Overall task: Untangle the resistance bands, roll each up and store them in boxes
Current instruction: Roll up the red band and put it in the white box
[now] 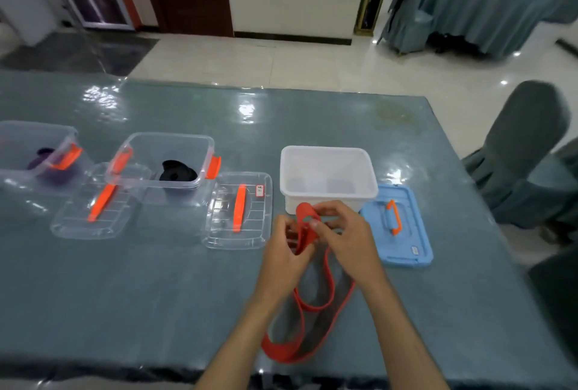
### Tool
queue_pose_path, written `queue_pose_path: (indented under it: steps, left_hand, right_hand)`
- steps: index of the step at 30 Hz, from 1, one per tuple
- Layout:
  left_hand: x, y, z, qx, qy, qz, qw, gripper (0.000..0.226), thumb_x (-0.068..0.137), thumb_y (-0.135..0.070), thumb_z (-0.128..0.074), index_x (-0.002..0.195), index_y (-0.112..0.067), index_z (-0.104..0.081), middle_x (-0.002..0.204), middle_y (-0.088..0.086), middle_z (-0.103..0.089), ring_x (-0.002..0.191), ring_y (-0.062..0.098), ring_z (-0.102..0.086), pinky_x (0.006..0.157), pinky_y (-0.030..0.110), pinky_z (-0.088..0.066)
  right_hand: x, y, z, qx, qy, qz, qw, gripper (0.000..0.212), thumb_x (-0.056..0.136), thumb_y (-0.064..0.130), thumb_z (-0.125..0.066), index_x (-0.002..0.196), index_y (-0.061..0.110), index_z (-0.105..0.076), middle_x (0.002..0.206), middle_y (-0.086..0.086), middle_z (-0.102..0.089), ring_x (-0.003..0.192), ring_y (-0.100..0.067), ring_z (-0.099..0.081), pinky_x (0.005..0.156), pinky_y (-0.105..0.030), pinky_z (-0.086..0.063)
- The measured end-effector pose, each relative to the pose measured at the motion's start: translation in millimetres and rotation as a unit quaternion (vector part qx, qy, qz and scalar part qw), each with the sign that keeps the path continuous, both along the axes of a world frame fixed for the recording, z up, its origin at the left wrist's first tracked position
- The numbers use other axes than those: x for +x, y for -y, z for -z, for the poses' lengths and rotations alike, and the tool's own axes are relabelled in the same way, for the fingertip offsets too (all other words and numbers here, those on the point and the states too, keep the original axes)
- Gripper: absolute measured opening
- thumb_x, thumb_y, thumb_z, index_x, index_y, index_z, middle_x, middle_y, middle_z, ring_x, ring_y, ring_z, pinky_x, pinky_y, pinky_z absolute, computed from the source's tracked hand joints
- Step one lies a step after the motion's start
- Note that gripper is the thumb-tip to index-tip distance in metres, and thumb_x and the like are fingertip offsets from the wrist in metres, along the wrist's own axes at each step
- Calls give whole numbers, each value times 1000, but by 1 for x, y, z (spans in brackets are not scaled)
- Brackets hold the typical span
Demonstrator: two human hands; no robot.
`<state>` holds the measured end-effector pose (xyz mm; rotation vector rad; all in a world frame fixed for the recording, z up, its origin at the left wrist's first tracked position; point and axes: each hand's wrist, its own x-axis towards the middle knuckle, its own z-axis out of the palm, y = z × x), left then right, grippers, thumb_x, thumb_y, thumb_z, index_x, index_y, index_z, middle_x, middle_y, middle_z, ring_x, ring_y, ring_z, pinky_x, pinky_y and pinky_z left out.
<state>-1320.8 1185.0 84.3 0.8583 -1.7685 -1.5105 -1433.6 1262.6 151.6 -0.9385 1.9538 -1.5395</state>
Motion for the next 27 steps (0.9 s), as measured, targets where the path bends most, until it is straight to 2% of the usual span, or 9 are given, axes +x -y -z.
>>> queue_pose_path:
  steps: [2,4,7,11,15,18,21,23,27]
  left_hand:
    - [-6,-8,-10,-19,-21,-8,1000,34,85,-46,-86,97,-37,-56,91,-9,-71,83,9,-71,76,16,-53]
    - [-11,-10,-20,-61,-31,-27,997,30,85,-35,-86,100,-37,-60,96,-10,-71,88,11,-70,80,17,-53]
    - [-16,-7,-38,-142,-5,-52,988,31,86,-27,-87,103,-38,-63,102,-11,-70,95,15,-68,85,23,-53]
    - [-19,-1,-56,-242,47,-63,967,32,85,-32,-84,108,-35,-62,105,-17,-66,98,12,-65,84,25,-52]
    - [-22,3,-66,-297,64,-48,952,33,84,-32,-83,103,-35,-56,103,-18,-61,96,9,-60,82,30,-51]
    - [-26,7,-68,-283,33,-19,958,31,85,-35,-85,98,-32,-57,102,-13,-62,98,16,-62,84,35,-53]
    - [-29,12,-71,-233,-9,-26,972,32,83,-42,-86,91,-33,-56,97,-11,-63,95,18,-65,85,29,-54]
    - [-31,21,-69,-191,-39,-33,980,33,80,-38,-89,88,-33,-58,97,-9,-66,93,18,-67,86,26,-55]
    - [-29,38,-58,-124,-112,-31,985,33,75,-25,-93,90,-26,-63,106,-5,-72,99,21,-72,89,22,-56]
  right_hand:
    - [-15,-8,-9,-24,49,0,999,23,89,8,-82,102,24,-73,99,13,-78,92,-15,-77,82,-37,-63]
    - [-26,-15,-17,-50,71,-13,996,25,91,-3,-76,111,12,-72,107,2,-77,99,-30,-76,91,-50,-62]
    - [-36,-25,-27,-62,81,-49,994,32,95,-4,-69,121,14,-71,119,2,-75,104,-23,-76,97,-49,-61]
    - [-46,-25,-41,-65,93,-27,993,24,90,25,-84,112,22,-75,105,4,-77,96,-21,-75,91,-50,-62]
    - [-52,-14,-50,-74,69,19,995,19,85,12,-87,97,17,-74,88,0,-78,83,-24,-78,83,-52,-64]
    - [-50,-7,-48,-91,76,27,993,24,85,-4,-78,99,15,-75,81,-4,-78,75,-24,-79,78,-47,-66]
    - [-42,2,-45,-97,62,20,993,30,86,-6,-77,100,20,-77,80,-1,-78,73,-24,-78,72,-35,-64]
    - [-39,9,-40,-98,80,20,992,29,87,-7,-77,95,22,-77,81,3,-77,73,-23,-77,72,-32,-64]
    - [-34,22,-33,-96,133,24,986,16,88,7,-83,87,20,-74,92,-3,-78,88,-29,-77,80,-45,-66]
